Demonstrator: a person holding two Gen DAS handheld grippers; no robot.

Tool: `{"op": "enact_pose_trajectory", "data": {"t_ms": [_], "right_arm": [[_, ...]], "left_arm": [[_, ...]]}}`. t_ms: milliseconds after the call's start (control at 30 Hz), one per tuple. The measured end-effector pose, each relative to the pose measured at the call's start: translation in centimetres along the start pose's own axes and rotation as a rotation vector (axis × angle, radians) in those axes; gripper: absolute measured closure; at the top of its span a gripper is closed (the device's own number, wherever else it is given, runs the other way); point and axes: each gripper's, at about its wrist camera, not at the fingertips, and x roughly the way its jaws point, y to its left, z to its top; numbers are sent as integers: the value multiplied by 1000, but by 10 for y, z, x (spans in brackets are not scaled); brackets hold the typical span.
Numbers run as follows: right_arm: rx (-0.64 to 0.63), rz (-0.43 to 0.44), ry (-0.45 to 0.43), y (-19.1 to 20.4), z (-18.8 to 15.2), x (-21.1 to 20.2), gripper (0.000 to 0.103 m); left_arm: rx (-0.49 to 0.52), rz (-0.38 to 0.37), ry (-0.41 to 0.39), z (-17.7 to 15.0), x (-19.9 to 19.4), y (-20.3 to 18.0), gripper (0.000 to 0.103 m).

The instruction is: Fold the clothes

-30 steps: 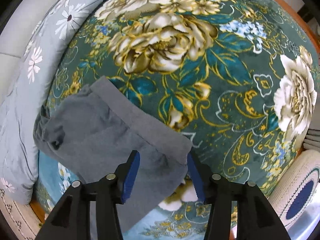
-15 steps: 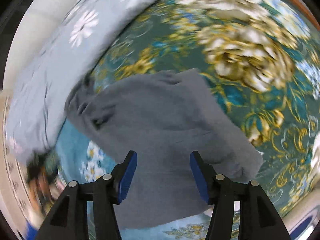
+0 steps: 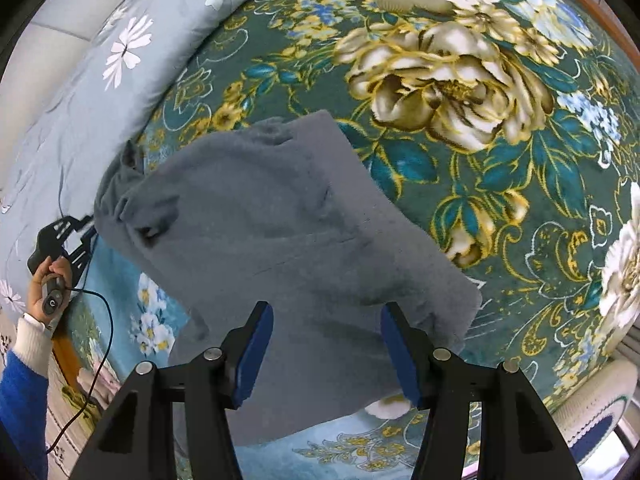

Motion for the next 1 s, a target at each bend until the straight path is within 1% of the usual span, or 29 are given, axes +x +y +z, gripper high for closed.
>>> {"op": "enact_pose_trajectory", "data": {"t_ms": [67, 133, 233, 267, 333, 367, 433, 533, 567, 633, 667, 733, 767, 800, 833, 867, 900, 933, 1000], "right_arm": [[-4, 13, -2, 3, 2, 1, 43], [-7, 29, -3, 8, 2, 4, 43], [-21, 62, 4, 20, -1, 11, 43], [-26, 72, 6, 23, -2, 12, 43], [-42, 90, 15, 31, -7, 17, 43], [-48, 95, 20, 34, -9, 19, 43], [-53, 103, 32, 38, -14, 23, 43], [-56, 116, 51, 43, -22, 28, 43], [-60, 117, 55, 45, -24, 29, 43], [-71, 115, 56, 49, -26, 27, 43], [-76, 114, 56, 51, -28, 26, 43], [-86, 106, 52, 52, -28, 21, 43], [-88, 103, 49, 53, -27, 19, 43], [-90, 98, 47, 54, -26, 18, 43], [-91, 93, 44, 55, -25, 16, 43], [-92, 87, 43, 55, -24, 15, 43], [-91, 83, 42, 56, -23, 15, 43], [-91, 79, 43, 57, -23, 15, 43], [-91, 71, 45, 58, -23, 15, 43]], "left_arm": [[77, -35, -50, -7, -19, -13, 98], [176, -130, -126, -24, -60, -27, 99], [254, -245, -229, -57, -120, -19, 100], [265, -261, -261, -71, -137, -9, 100], [239, -200, -304, -97, -175, 38, 100], [208, -144, -303, -108, -172, 57, 100], [104, -56, -239, -129, -159, 102, 100], [-66, 104, -115, -153, -136, 173, 101], [-110, 136, -80, -159, -129, 190, 102], [-185, 126, -47, -170, -126, 211, 102], [-214, 123, -42, -173, -127, 216, 102], [-228, 113, -84, -169, -137, 217, 102], [-231, 108, -108, -166, -142, 216, 98], [-226, 101, -123, -160, -144, 214, 90], [-211, 95, -127, -150, -145, 208, 85], [-177, 91, -126, -137, -143, 198, 73], [-133, 92, -124, -124, -139, 187, 65], [-94, 103, -125, -116, -136, 178, 63], [6, 153, -120, -101, -122, 154, 60]]}}
